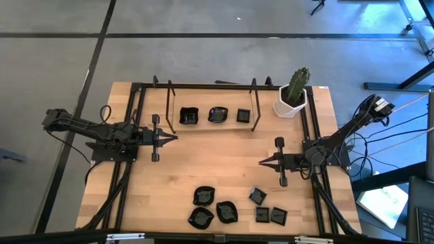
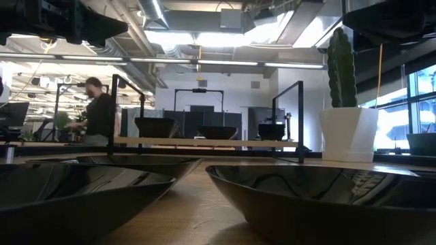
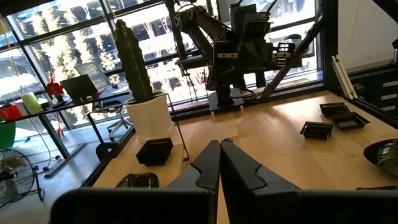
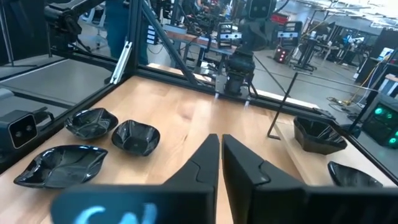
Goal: Pick & Place Mini shaped plates
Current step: Stack the top leaf-shaped plate on the top of the leaf-shaped plate on the shelf
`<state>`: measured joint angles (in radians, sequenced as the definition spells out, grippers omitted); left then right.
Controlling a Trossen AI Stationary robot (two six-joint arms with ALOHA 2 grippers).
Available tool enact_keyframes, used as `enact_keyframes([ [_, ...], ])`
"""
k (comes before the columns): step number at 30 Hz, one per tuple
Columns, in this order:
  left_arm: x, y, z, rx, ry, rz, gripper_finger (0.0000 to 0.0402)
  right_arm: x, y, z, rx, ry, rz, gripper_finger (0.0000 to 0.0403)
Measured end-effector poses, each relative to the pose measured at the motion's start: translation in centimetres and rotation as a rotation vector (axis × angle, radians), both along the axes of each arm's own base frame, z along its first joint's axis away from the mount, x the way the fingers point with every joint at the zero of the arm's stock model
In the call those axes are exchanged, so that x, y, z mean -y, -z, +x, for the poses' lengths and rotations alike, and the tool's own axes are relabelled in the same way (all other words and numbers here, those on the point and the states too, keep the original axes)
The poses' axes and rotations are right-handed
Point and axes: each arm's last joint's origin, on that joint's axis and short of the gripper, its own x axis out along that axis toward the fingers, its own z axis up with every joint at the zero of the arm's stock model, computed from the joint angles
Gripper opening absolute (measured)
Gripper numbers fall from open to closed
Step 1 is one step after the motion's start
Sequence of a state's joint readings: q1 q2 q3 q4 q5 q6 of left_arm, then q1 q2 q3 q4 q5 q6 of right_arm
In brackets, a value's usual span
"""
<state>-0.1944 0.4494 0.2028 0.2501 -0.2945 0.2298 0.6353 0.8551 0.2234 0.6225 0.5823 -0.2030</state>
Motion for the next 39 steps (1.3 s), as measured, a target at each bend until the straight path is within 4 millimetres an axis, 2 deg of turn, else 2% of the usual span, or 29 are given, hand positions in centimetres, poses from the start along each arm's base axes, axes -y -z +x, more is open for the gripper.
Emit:
enact_keyframes([
  [16,0.00,0.00,0.00,0.000,0.000,0.000,0.0005,-0.11,0.09,0.00,-0.010,-0.036,0.041,0.0007],
  [39,0.00,0.00,0.00,0.000,0.000,0.000,0.0008,-0.11,0.09,0.00,-0.010,-0.035,0.040,0.0017],
])
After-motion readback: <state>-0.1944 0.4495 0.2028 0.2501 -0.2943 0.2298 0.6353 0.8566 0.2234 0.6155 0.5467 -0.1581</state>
